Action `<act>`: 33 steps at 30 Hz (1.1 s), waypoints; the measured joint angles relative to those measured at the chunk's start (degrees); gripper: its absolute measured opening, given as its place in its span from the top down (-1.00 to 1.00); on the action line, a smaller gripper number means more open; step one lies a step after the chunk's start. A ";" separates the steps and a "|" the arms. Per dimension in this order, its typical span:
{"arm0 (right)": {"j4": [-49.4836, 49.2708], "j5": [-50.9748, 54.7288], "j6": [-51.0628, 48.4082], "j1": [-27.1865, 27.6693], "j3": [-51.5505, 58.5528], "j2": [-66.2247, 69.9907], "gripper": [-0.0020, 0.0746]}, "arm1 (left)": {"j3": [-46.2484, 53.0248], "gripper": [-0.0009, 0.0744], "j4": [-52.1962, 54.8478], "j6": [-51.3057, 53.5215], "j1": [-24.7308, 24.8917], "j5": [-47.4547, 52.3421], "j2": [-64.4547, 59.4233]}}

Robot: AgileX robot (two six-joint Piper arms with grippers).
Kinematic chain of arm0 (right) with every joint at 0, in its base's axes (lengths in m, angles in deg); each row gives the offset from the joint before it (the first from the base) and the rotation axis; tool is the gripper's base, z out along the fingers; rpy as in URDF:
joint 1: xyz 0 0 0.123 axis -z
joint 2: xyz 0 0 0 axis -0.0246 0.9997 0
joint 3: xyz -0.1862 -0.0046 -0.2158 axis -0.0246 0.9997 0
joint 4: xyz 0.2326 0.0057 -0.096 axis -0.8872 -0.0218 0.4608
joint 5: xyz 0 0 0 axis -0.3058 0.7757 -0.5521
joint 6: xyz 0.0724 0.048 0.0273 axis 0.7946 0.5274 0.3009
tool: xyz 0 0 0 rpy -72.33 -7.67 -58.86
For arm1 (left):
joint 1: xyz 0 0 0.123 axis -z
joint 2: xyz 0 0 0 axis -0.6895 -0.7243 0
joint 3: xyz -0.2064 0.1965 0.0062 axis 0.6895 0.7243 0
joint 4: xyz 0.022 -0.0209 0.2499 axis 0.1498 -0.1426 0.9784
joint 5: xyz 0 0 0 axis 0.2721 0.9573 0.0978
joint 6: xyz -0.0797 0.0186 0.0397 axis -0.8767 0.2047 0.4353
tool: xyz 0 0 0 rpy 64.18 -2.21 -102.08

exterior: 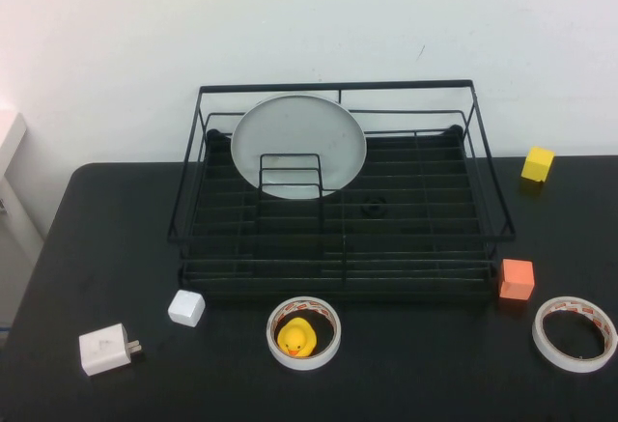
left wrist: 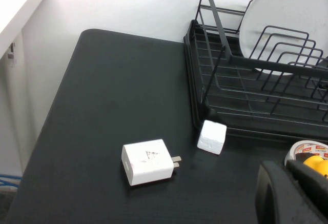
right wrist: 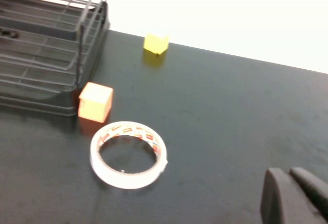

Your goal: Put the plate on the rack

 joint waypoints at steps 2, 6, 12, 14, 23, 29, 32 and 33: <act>0.14 0.00 1.01 -0.83 0.00 0.00 0.95 | 0.00 0.98 0.00 0.00 0.00 0.00 0.00; 0.37 0.00 4.47 -2.07 0.00 0.00 0.95 | 0.00 0.98 0.00 0.00 0.00 0.00 0.00; 1.19 0.00 5.10 -3.83 0.00 0.00 0.95 | 0.00 0.98 0.00 0.00 0.00 0.00 0.00; 1.30 0.00 5.15 -4.09 0.00 0.00 0.95 | 0.00 0.98 0.00 0.00 0.00 0.00 0.00; 2.25 0.00 6.73 -4.19 -0.04 0.00 0.95 | 0.00 0.98 0.00 0.00 0.00 0.00 0.00; 4.24 0.00 10.27 -4.19 -0.04 0.00 0.95 | 0.00 0.98 0.00 0.00 0.00 0.00 0.00; 6.53 0.00 16.48 -4.19 -0.04 0.00 0.95 | 0.00 0.98 0.00 -0.11 0.00 0.00 0.00; 7.32 0.00 17.78 -4.19 -0.04 0.00 0.95 | 0.00 0.98 0.00 -0.11 0.00 0.00 0.00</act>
